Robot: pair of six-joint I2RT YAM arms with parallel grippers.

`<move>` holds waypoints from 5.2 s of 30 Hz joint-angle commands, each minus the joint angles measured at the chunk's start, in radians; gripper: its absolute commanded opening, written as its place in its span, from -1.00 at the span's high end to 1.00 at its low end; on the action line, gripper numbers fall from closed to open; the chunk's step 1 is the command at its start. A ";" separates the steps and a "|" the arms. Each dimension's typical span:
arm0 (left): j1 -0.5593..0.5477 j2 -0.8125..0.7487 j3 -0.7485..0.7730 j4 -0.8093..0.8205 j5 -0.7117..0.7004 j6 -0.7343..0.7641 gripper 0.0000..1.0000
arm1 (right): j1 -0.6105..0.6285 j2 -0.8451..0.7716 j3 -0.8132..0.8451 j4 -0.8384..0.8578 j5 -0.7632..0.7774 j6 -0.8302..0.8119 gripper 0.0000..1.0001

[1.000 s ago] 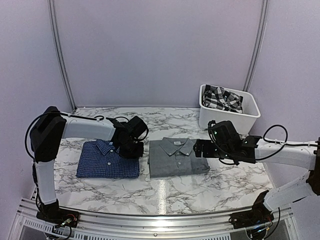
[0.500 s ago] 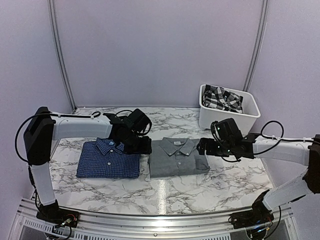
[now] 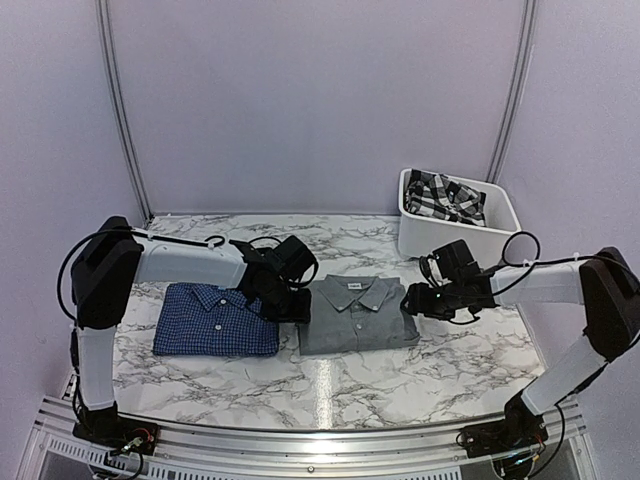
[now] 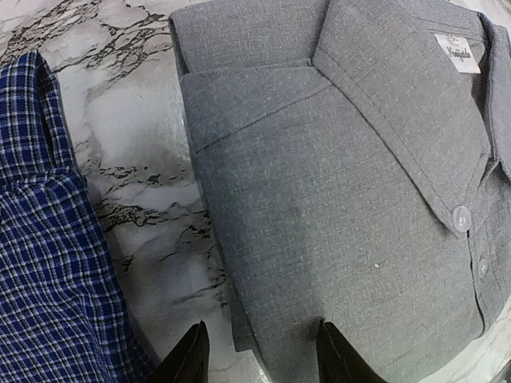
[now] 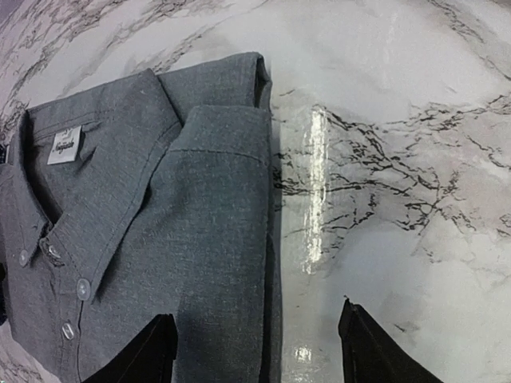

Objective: Fold and stack the long sleeve shirts
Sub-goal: Pick up the square-folded shirt from the center of the board, then place the square-folded shirt on the rectangle-folded shirt, then move the square-folded shirt to the corner of the board.

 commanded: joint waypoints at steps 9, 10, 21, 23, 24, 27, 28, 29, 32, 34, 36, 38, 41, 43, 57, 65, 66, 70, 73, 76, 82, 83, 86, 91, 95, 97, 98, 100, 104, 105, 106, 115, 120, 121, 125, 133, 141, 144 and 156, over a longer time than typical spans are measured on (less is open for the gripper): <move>0.008 0.068 0.011 0.050 0.006 -0.006 0.05 | -0.010 0.156 0.055 0.044 -0.027 -0.050 0.03; 0.007 0.074 0.011 0.052 0.008 -0.008 0.06 | -0.005 0.169 0.065 0.035 -0.017 -0.052 0.04; 0.003 0.126 0.004 0.106 0.067 -0.056 0.40 | 0.100 0.270 0.129 -0.037 0.137 -0.039 0.38; 0.003 0.127 0.007 0.118 0.078 -0.069 0.64 | 0.109 0.275 0.131 -0.040 0.131 -0.028 0.59; 0.003 0.124 0.009 0.124 0.085 -0.074 0.75 | 0.111 0.270 0.136 -0.043 0.120 -0.023 0.71; 0.001 0.090 0.016 0.139 0.087 -0.074 0.99 | 0.127 0.228 0.159 -0.064 0.096 -0.013 1.00; 0.000 0.074 0.018 0.141 0.083 -0.069 1.00 | 0.130 0.211 0.170 -0.075 0.099 -0.011 1.00; 0.002 0.055 0.021 0.142 0.076 -0.065 1.00 | 0.132 0.191 0.179 -0.086 0.100 -0.010 1.00; 0.001 -0.001 0.025 0.140 0.054 -0.046 1.00 | 0.135 0.135 0.207 -0.113 0.100 -0.006 1.00; 0.002 -0.035 0.025 0.139 0.051 -0.041 1.00 | 0.137 0.100 0.224 -0.127 0.092 -0.004 1.00; 0.004 -0.077 0.026 0.133 0.045 -0.034 1.00 | 0.143 0.075 0.247 -0.146 0.085 0.000 1.00; 0.009 -0.112 0.032 0.117 0.043 -0.026 1.00 | 0.154 0.056 0.273 -0.162 0.083 0.007 1.00; 0.019 -0.163 0.040 0.074 0.007 -0.013 1.00 | 0.177 0.041 0.304 -0.164 0.066 0.024 1.00; 0.029 -0.203 0.028 0.044 -0.017 -0.003 1.00 | 0.196 0.048 0.326 -0.162 0.045 0.035 1.00; 0.212 -0.586 -0.271 -0.100 -0.095 0.043 1.00 | 0.437 0.256 0.652 -0.080 0.040 0.137 1.00; 0.376 -0.728 -0.422 -0.167 -0.098 0.106 1.00 | 0.550 0.517 0.917 -0.061 0.022 0.167 1.00; 0.394 -0.736 -0.438 -0.172 -0.096 0.113 1.00 | 0.556 0.545 0.947 -0.064 0.017 0.170 1.00; 0.469 -0.751 -0.496 -0.172 -0.074 0.132 1.00 | 0.575 0.624 1.035 -0.072 0.009 0.179 1.00; 0.508 -0.755 -0.514 -0.172 -0.068 0.143 1.00 | 0.578 0.650 1.044 -0.068 -0.006 0.189 1.00; 0.526 -0.754 -0.517 -0.173 -0.073 0.155 1.00 | 0.578 0.662 1.045 -0.066 -0.013 0.191 1.00; 0.567 -0.736 -0.522 -0.174 -0.062 0.172 1.00 | 0.578 0.670 1.050 -0.069 -0.032 0.191 1.00; 0.572 -0.731 -0.525 -0.173 -0.057 0.172 1.00 | 0.578 0.671 1.044 -0.067 -0.034 0.191 1.00; 0.582 -0.718 -0.541 -0.172 -0.068 0.170 0.98 | 0.578 0.677 1.017 -0.061 -0.043 0.191 1.00; 0.588 -0.689 -0.566 -0.172 -0.136 0.168 -0.12 | 0.572 0.660 0.959 -0.077 -0.044 0.155 0.32; 0.590 -0.713 -0.532 -0.172 -0.159 0.168 -0.32 | 0.572 0.617 0.927 -0.135 0.008 0.101 0.03; 0.589 -0.717 -0.505 -0.172 -0.148 0.169 -0.29 | 0.573 0.593 0.911 -0.156 0.040 0.077 0.15; 0.589 -0.716 -0.494 -0.171 -0.136 0.169 -0.26 | 0.574 0.585 0.906 -0.166 0.053 0.069 0.22; 0.587 -0.713 -0.478 -0.173 -0.104 0.163 -0.20 | 0.581 0.577 0.901 -0.205 0.110 0.053 0.30; 0.566 -0.716 -0.453 -0.170 -0.053 0.149 -0.10 | 0.595 0.554 0.862 -0.238 0.157 0.045 0.34; 0.556 -0.717 -0.447 -0.171 -0.047 0.147 -0.09 | 0.599 0.545 0.841 -0.229 0.158 0.044 0.35; 0.547 -0.718 -0.439 -0.170 -0.041 0.143 -0.08 | 0.605 0.535 0.821 -0.218 0.155 0.041 0.36; 0.442 -0.664 -0.394 -0.141 -0.003 0.098 -0.04 | 0.645 0.568 0.737 -0.160 0.114 0.014 0.34; 0.370 -0.621 -0.379 -0.115 0.014 0.071 -0.04 | 0.646 0.609 0.732 -0.167 0.100 0.022 0.34; 0.357 -0.612 -0.375 -0.112 0.017 0.067 -0.04 | 0.645 0.609 0.730 -0.168 0.098 0.026 0.35; 0.297 -0.577 -0.360 -0.087 0.032 0.045 -0.04 | 0.637 0.547 0.694 -0.179 0.146 0.046 0.35; 0.141 -0.438 -0.280 -0.007 0.060 -0.023 -0.04 | 0.543 0.278 0.491 -0.165 0.254 0.089 0.08; -0.019 -0.209 -0.118 0.022 0.078 -0.070 -0.05 | 0.435 0.104 0.337 -0.147 0.275 0.081 -0.29; -0.030 -0.126 -0.082 0.025 0.084 -0.074 -0.05 | 0.425 0.086 0.316 -0.148 0.274 0.078 -0.45; -0.008 -0.139 -0.244 0.020 0.043 -0.036 -0.05 | 0.423 0.054 0.272 -0.141 0.274 0.093 -0.61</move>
